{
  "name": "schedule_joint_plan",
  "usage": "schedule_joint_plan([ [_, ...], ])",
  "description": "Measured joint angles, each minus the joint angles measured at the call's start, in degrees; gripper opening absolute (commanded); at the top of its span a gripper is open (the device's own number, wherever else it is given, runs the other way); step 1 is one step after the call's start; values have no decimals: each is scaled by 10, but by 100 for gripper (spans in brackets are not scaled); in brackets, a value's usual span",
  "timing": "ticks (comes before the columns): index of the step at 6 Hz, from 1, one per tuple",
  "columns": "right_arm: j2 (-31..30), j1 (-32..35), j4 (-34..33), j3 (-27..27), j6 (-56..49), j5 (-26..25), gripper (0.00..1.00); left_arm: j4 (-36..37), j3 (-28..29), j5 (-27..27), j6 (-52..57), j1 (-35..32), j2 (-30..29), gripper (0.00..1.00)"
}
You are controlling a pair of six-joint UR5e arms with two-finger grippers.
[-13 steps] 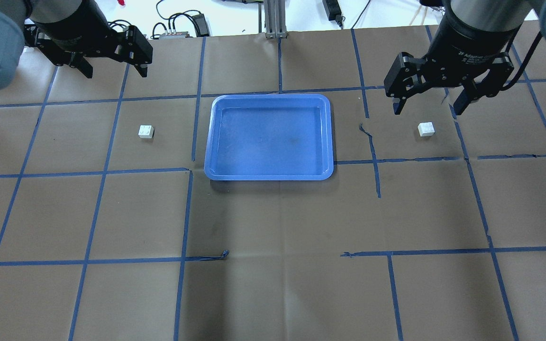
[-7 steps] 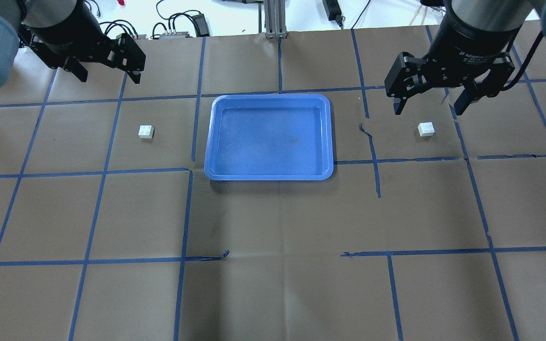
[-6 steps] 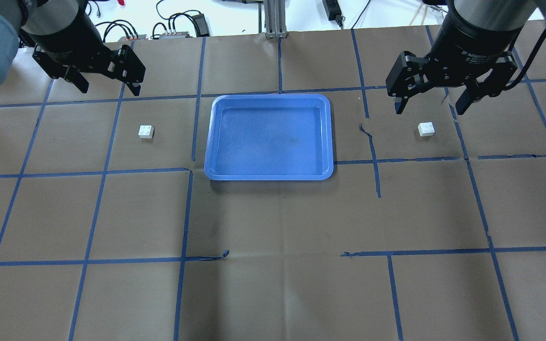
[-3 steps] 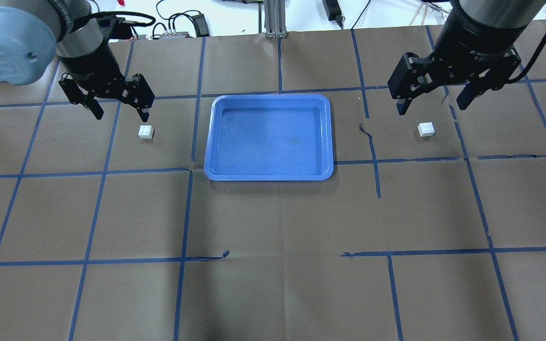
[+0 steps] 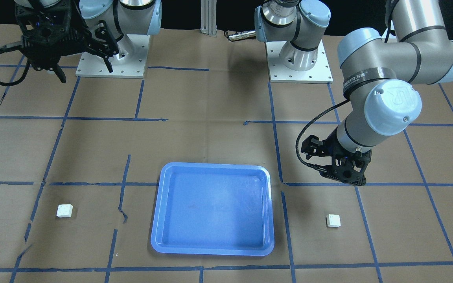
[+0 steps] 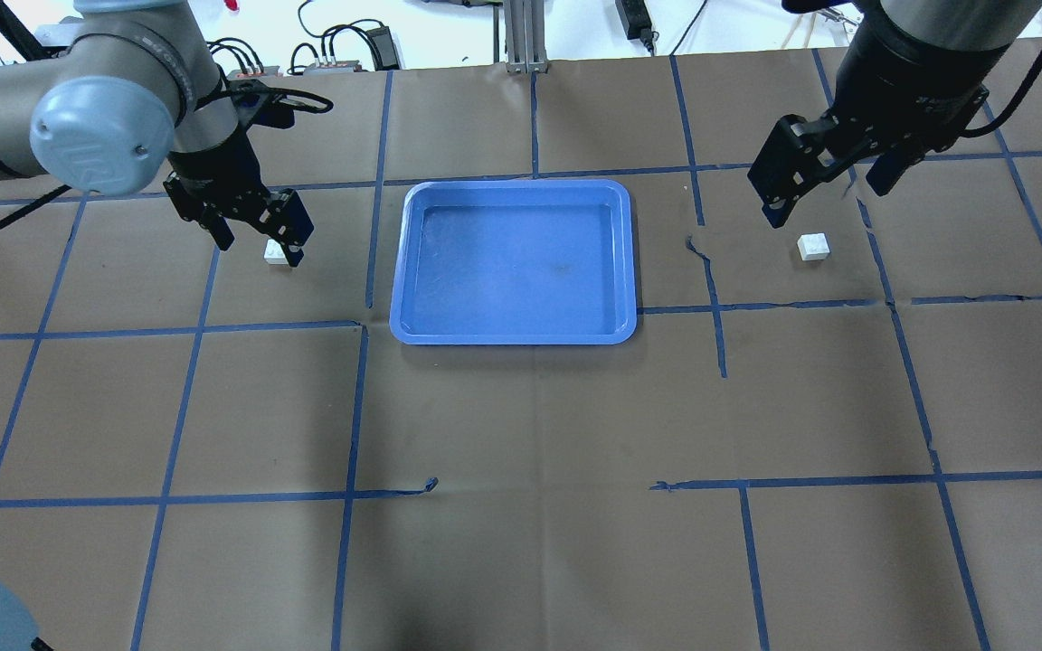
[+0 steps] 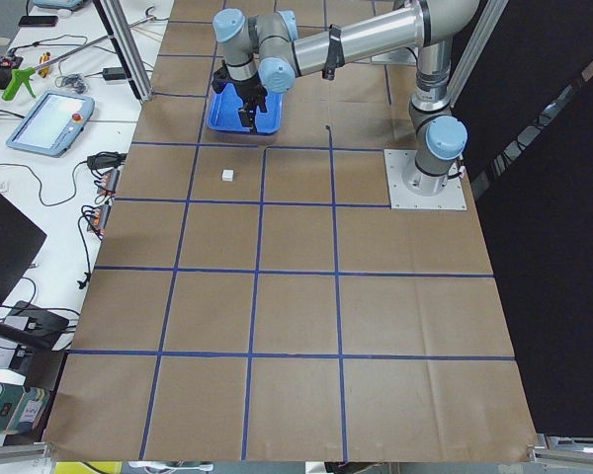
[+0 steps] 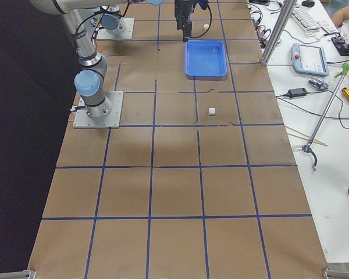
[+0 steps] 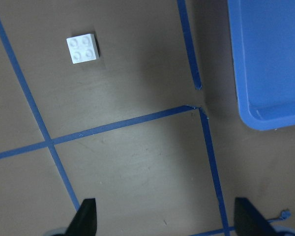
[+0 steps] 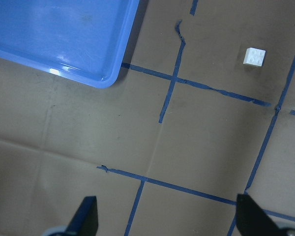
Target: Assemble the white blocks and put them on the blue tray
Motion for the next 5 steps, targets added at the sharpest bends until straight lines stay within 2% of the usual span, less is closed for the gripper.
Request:
schedule_joint_plan([
  [1, 0, 0, 0, 1, -84, -24, 100, 45, -19, 1, 48, 1, -12, 92],
  [2, 2, -2, -3, 2, -188, -53, 100, 89, -25, 3, 140, 10, -30, 92],
  [3, 6, -12, -7, 4, -300, -60, 100, 124, -21, 3, 257, 29, -56, 92],
  [5, 24, -64, -9, 5, -526, -21, 100, 160, -4, 3, 475, 47, -99, 95],
])
